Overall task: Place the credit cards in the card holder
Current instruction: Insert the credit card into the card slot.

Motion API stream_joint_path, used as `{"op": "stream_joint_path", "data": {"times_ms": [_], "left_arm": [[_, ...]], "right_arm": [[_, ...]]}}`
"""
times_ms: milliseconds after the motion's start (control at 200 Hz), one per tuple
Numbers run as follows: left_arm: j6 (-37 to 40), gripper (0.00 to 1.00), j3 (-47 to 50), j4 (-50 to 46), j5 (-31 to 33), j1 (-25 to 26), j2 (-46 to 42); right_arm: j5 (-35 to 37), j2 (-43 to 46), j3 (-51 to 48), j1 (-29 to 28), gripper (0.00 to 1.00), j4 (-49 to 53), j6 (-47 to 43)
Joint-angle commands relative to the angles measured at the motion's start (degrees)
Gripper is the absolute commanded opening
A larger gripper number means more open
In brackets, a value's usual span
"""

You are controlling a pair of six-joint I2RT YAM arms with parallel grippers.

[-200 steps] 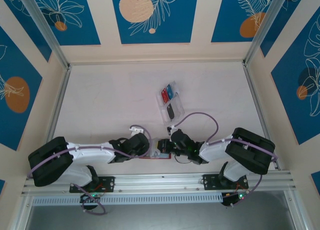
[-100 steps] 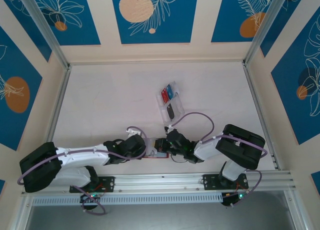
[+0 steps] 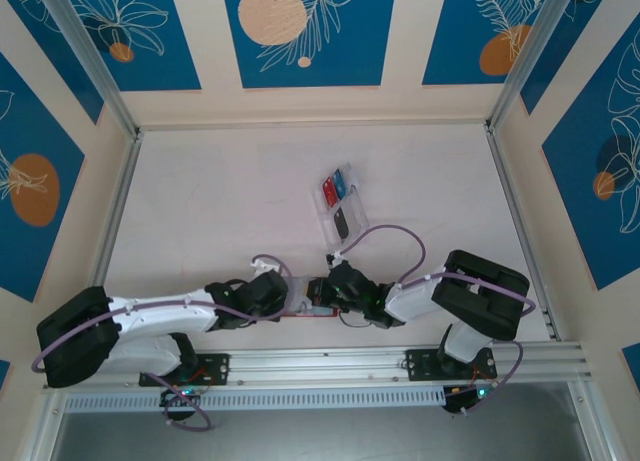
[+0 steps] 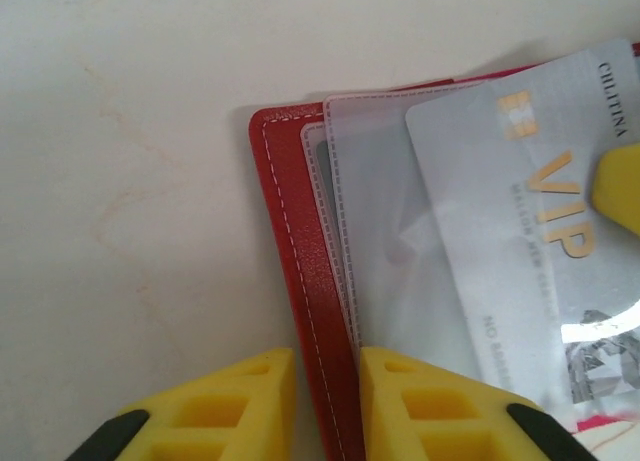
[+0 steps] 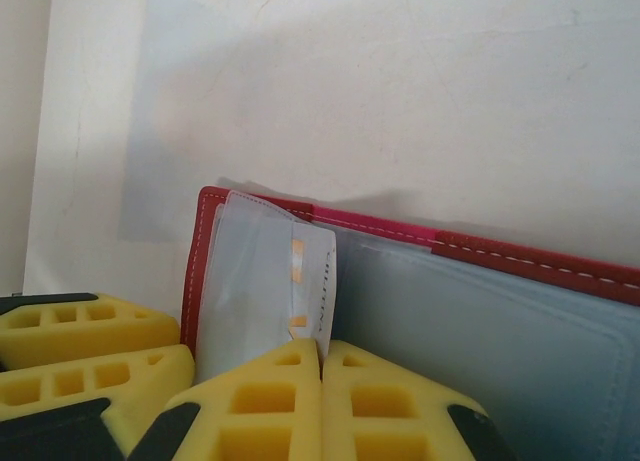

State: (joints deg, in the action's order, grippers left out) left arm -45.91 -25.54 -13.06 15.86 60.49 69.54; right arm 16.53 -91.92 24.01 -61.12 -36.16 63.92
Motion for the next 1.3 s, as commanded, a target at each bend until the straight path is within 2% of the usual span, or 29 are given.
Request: {"op": "stream_joint_path", "data": {"times_ms": [0,215,445,750,920,1050,1125,1295], "left_arm": [[0.87,0.20,-0.05,-0.78,0.14,-0.02,2.07],[-0.10,0.16,1.86,2.69,-1.43,0.05,4.87],[-0.92,0.16,3.11,3.48,-1.71,0.31,4.18],[-1.42,0.16,3.52,3.54,-1.62,0.77,3.22],[-1.43,0.17,3.05,3.13,-1.62,0.95,2.61],[-1.43,0.22,2.56,2.05,-1.36,0.96,1.30],[-1.39,0.26,2.13,0.35,-0.91,0.95,-0.42],[-1.54,0.33,1.57,-4.63,0.57,0.42,-7.26]], "right_arm": [[2.51,0.13,-0.54,-0.74,0.00,8.45,0.18],[4.65,0.27,0.34,-2.56,0.00,9.57,1.20],[6.56,-1.41,1.56,-4.39,0.00,8.92,3.31],[11.95,-5.55,1.92,-9.20,0.00,3.26,7.61],[11.09,-6.86,2.01,-10.19,0.00,-0.29,7.65],[9.28,-4.98,2.58,-10.00,0.08,2.91,5.78],[7.06,-3.09,4.36,-9.17,0.20,9.01,4.28],[1.29,2.36,4.55,-6.35,0.28,14.87,0.73]]}}
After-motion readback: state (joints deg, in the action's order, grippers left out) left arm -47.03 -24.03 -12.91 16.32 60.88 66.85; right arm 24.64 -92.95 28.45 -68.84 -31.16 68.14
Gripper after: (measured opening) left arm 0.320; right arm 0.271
